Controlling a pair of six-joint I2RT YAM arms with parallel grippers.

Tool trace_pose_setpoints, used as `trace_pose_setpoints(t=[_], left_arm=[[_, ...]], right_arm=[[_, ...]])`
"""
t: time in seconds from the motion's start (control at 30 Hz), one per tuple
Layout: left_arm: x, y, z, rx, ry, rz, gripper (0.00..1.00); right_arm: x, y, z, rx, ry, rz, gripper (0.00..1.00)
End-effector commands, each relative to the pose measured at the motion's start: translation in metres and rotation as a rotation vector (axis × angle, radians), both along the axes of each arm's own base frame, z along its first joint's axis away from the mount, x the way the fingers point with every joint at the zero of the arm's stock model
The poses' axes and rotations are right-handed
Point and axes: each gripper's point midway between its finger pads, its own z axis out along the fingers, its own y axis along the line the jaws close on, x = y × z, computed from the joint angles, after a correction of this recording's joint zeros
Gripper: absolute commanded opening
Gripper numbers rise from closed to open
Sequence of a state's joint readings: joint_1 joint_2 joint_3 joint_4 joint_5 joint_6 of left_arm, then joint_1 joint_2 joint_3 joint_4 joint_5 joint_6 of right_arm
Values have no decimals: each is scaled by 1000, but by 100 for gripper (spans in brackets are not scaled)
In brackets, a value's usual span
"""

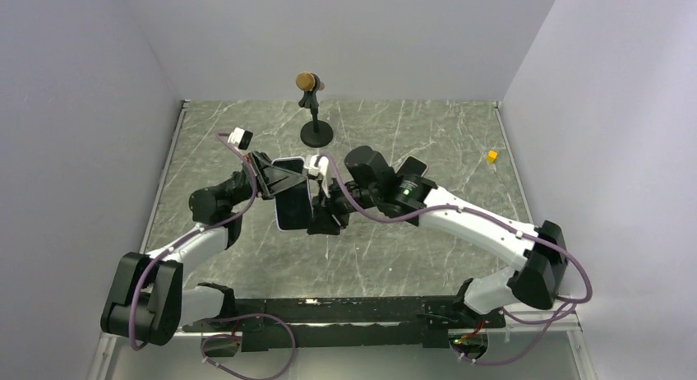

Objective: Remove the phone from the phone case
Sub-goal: Pick up the phone at the center of the board, then remove the phone case from the phone.

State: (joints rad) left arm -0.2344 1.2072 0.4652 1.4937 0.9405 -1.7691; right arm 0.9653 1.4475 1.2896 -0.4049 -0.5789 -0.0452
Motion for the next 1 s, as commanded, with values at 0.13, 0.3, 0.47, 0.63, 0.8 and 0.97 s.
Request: trace_pose_setpoints(t=[0.13, 0.3, 0.47, 0.63, 0.8, 0.97], left_arm=[[10, 21, 11, -175, -18, 336, 0], [28, 48, 17, -268, -18, 523, 0], [31, 55, 37, -390, -37, 502, 0], [35, 57, 39, -446, 7, 474, 0], [30, 64, 49, -489, 1, 481, 0], [26, 56, 60, -507, 5, 419, 0]], right_arm=[[75, -29, 33, 295, 100, -634, 100], [43, -41, 30, 469, 335, -646, 100], [38, -29, 38, 575, 416, -586, 100], [36, -17, 55, 664, 459, -528, 93], [45, -10, 54, 655, 447, -549, 74], [41, 5, 54, 629, 410, -481, 66]])
